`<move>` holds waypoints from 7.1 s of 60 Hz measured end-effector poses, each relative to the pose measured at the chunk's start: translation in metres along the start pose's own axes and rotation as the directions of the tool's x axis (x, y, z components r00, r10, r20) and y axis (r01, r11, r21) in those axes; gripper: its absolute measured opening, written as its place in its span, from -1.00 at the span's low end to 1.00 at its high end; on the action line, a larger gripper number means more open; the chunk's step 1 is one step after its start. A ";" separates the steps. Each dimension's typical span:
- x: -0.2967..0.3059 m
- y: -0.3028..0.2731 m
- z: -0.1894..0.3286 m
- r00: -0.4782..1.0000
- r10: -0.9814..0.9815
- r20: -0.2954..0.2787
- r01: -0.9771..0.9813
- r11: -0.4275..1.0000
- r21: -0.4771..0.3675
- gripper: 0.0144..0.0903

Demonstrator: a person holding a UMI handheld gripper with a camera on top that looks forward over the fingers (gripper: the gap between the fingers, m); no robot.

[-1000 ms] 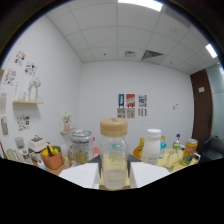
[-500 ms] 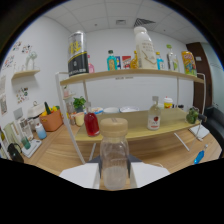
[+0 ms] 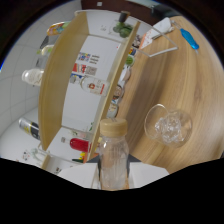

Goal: Make me a cup of Mount Fuji.

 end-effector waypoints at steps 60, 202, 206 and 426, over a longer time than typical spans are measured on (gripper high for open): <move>-0.083 -0.033 -0.018 0.846 -0.533 -0.010 0.526 0.831 0.178 -0.32; -0.259 -0.196 -0.018 0.318 -0.910 -0.267 0.948 0.308 0.080 0.77; -0.253 -0.205 -0.001 0.307 -0.910 -0.278 0.952 0.294 0.088 0.65; 0.135 -0.175 -0.022 0.364 -0.913 -0.184 0.906 0.393 -0.160 -0.09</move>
